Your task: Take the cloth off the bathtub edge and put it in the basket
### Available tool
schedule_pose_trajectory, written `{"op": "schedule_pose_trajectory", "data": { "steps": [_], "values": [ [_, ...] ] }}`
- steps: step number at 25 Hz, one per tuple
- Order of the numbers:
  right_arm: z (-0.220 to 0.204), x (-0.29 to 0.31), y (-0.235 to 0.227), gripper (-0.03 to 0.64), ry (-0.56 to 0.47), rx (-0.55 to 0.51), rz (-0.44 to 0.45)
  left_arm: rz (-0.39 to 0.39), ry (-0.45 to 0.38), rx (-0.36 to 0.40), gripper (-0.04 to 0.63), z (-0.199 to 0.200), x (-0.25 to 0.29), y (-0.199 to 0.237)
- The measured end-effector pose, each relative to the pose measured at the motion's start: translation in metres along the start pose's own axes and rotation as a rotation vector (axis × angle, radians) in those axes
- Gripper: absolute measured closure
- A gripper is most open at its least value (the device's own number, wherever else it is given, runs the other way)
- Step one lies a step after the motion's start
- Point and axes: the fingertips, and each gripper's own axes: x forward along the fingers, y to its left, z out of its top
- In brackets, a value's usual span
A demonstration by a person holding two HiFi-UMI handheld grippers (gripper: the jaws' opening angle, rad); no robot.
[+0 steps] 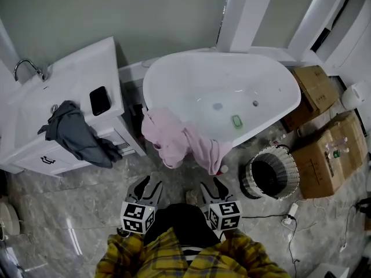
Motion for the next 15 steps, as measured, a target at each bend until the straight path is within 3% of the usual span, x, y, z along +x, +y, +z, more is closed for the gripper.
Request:
{"op": "schedule_pose_trajectory", "data": {
  "steps": [15],
  "values": [
    [0.013,0.113,-0.059,0.347,0.175,-0.077,0.066,0.015,0.135,0.007,0.379,0.015,0.114,0.046]
  ]
}}
